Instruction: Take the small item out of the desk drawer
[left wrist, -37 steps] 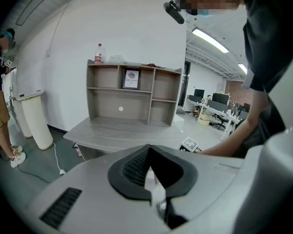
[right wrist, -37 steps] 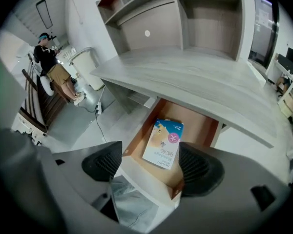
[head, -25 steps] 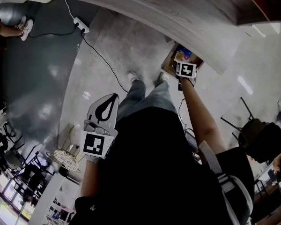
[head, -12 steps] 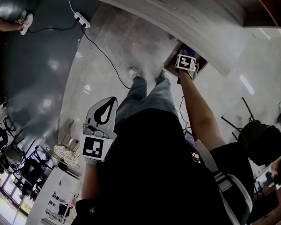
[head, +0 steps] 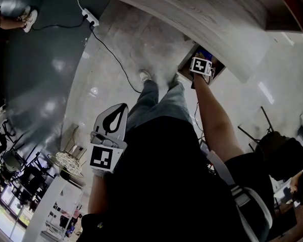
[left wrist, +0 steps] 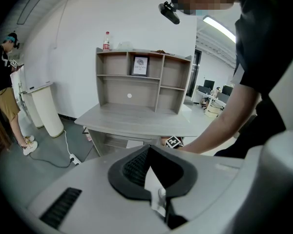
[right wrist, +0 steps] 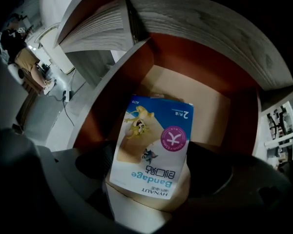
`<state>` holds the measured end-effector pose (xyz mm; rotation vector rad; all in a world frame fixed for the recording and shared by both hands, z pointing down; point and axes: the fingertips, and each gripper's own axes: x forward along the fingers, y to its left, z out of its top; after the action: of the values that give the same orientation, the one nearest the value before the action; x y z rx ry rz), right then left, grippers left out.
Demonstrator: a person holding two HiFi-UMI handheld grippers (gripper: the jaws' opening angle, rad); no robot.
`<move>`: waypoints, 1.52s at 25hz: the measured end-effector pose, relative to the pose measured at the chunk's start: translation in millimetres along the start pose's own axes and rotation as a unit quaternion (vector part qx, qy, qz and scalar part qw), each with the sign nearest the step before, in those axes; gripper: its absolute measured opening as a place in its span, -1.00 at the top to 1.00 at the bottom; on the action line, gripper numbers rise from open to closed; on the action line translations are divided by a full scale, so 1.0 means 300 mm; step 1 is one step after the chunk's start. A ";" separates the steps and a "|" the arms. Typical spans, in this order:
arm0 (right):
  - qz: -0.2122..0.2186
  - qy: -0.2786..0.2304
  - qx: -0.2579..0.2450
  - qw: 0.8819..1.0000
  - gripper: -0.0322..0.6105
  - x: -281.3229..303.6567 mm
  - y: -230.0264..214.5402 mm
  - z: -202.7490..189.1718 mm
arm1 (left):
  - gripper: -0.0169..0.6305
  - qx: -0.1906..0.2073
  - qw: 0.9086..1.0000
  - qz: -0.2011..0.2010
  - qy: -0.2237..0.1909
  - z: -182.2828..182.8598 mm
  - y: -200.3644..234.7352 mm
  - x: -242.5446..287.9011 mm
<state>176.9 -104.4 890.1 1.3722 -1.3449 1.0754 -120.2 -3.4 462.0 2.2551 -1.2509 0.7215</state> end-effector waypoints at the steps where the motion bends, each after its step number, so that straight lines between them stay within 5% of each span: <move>1: 0.001 -0.002 -0.004 1.000 -0.48 -0.002 0.004 0.003 | 0.92 0.000 1.000 -0.001 -0.001 0.000 -0.003 0.000; 16: 0.005 -0.024 -0.081 0.996 -0.48 -0.206 0.039 -0.003 | 0.92 0.008 0.999 -0.020 -0.048 0.057 -0.066 0.003; 22: 0.032 -0.025 -0.091 0.995 -0.48 -0.334 0.080 0.001 | 0.92 -0.002 0.996 -0.036 -0.080 0.115 -0.060 0.025; 25: 0.080 -0.019 -0.074 0.994 -0.48 -0.402 0.149 -0.019 | 0.92 0.004 0.995 -0.045 -0.094 0.140 -0.054 0.028; 28: 0.061 -0.044 -0.086 0.993 -0.48 -0.483 0.129 0.027 | 0.92 0.013 0.993 -0.052 -0.109 0.172 -0.047 0.026; 38: 0.136 -0.139 -0.084 0.977 -0.48 -0.835 0.270 0.204 | 0.92 0.017 0.987 -0.071 -0.142 0.241 -0.007 0.028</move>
<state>88.5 -111.1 634.9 1.2694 -1.8286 0.9420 -98.7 -52.1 412.3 2.5113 -1.1907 0.3804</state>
